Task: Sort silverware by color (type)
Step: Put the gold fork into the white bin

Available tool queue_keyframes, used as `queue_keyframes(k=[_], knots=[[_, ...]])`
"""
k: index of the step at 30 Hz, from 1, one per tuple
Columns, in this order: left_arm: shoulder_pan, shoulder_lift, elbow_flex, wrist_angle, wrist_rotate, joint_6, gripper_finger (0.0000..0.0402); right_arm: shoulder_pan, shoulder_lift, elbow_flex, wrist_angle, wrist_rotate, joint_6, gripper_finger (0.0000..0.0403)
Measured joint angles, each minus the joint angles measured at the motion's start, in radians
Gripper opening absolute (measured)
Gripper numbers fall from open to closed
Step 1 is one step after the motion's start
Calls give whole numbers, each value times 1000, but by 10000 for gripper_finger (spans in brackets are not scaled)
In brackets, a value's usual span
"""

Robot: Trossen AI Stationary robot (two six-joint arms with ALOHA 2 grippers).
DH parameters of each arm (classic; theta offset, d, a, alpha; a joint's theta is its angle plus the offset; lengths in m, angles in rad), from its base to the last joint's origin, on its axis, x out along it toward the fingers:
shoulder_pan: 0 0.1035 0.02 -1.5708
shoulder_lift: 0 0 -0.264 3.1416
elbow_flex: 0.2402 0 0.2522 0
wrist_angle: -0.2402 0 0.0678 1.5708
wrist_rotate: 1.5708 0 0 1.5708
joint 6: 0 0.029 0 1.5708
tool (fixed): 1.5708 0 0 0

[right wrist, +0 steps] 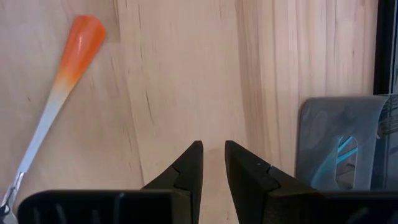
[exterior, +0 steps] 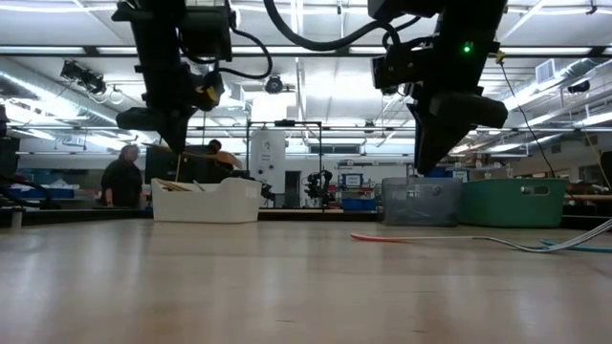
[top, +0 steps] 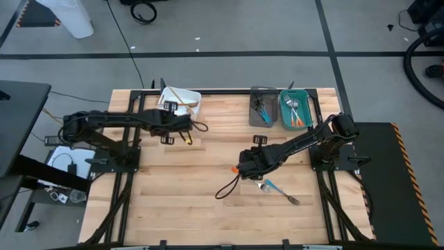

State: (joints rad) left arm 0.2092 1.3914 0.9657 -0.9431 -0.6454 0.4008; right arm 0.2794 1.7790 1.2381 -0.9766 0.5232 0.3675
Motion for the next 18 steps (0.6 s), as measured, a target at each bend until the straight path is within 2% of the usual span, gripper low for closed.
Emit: queue_keyframes(k=[9, 18], knots=[[131, 0, 0, 53, -13, 62, 17, 0, 0, 0, 29, 0, -4, 78], [232, 0, 0, 190, -20, 236, 17, 0, 0, 0, 51, 0, -5, 78]])
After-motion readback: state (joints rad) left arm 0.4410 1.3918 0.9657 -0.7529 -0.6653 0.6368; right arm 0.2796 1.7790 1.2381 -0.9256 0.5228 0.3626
